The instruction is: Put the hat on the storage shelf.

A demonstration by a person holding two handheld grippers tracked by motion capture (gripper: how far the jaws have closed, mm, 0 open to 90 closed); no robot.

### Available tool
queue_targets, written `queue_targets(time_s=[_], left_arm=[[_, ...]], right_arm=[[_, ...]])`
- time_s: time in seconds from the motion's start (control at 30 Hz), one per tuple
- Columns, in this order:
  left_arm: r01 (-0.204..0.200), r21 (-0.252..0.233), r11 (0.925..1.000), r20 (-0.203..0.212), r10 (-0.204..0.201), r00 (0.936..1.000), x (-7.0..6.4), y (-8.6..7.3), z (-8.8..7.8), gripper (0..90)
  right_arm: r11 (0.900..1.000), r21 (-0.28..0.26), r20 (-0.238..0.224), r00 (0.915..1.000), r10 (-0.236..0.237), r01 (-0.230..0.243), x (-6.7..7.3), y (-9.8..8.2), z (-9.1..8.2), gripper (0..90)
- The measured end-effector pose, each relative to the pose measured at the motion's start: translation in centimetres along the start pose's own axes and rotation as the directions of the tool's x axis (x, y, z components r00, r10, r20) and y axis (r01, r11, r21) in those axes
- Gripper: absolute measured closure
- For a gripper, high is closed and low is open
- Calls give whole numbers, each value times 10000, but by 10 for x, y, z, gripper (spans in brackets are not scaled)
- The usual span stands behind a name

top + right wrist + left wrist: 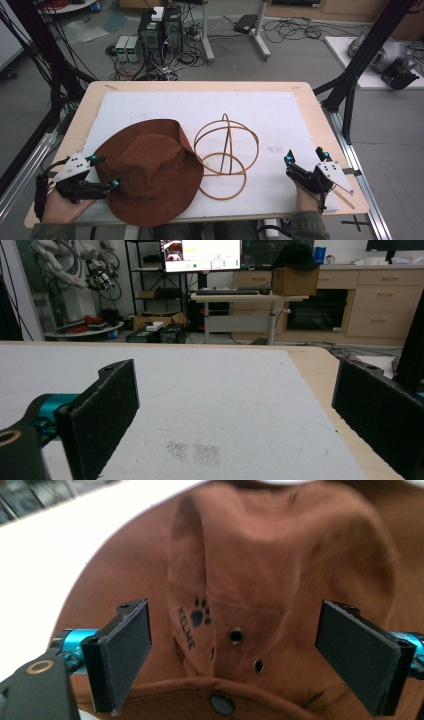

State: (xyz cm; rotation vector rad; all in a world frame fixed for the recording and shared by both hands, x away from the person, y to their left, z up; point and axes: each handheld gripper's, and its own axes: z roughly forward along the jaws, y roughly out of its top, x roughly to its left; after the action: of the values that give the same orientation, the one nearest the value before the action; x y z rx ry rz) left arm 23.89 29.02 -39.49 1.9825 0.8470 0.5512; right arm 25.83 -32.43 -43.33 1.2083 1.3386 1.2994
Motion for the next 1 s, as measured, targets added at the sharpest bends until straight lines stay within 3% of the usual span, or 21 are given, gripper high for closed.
queue_targets(time_s=[0.07, 0.17, 0.27, 0.33, 0.4, 0.47, 0.57, 0.63, 0.67, 0.7, 1.0], left_arm=[[-86, 684, 9976, 452, 55, 9990, 4, 0, 5, 156], [-337, 1680, 9852, 778, 209, 9967, 5, 0, 14, 175], [-587, 2078, 9764, 941, 398, 9948, 6, 0, 20, 194], [-659, 2229, 9726, 1152, 408, 9925, 5, -1, 25, 260], [-659, 2229, 9726, 1163, 406, 9924, 5, -2, 26, 275], [-663, 2015, 9773, 1400, 382, 9894, 6, -3, 27, 409], [-338, 1614, 9863, 1719, 56, 9851, 8, -8, 27, 589], [-182, 1512, 9883, 1880, -106, 9821, 9, -10, 27, 737], [-157, 1395, 9901, 2036, -132, 9790, 10, -13, 26, 737], [-210, 1241, 9920, 2075, -52, 9782, 10, -15, 25, 836], [111, 521, 9986, 1737, -200, 9846, 8, -24, 22, 883]], right_arm=[[10000, -43, -27, 10000, -5, 5, 0, 0, 0, 41], [10000, -48, -43, 10000, -5, 5, 0, 0, 0, 41], [10000, -58, -35, 10000, 12, -12, -1, 0, 1, 41], [9999, -77, -49, 9999, 111, -111, -2, 0, 1, 41], [9999, -53, -39, 9999, 158, -158, -2, 0, 1, 41], [9999, -65, -7, 9999, 155, -155, -3, 0, 1, 41], [9998, -51, -15, 9998, 175, -176, -3, 0, 1, 41], [9999, -30, -33, 9999, 133, -133, -3, 0, 1, 41], [9999, -30, -33, 9999, 133, -133, -3, 0, 1, 41], [9999, 22, -57, 9999, 103, -103, -2, 0, 1, 41], [9999, 144, -176, 9998, -59, 62, 1, -1, 2, 41]])
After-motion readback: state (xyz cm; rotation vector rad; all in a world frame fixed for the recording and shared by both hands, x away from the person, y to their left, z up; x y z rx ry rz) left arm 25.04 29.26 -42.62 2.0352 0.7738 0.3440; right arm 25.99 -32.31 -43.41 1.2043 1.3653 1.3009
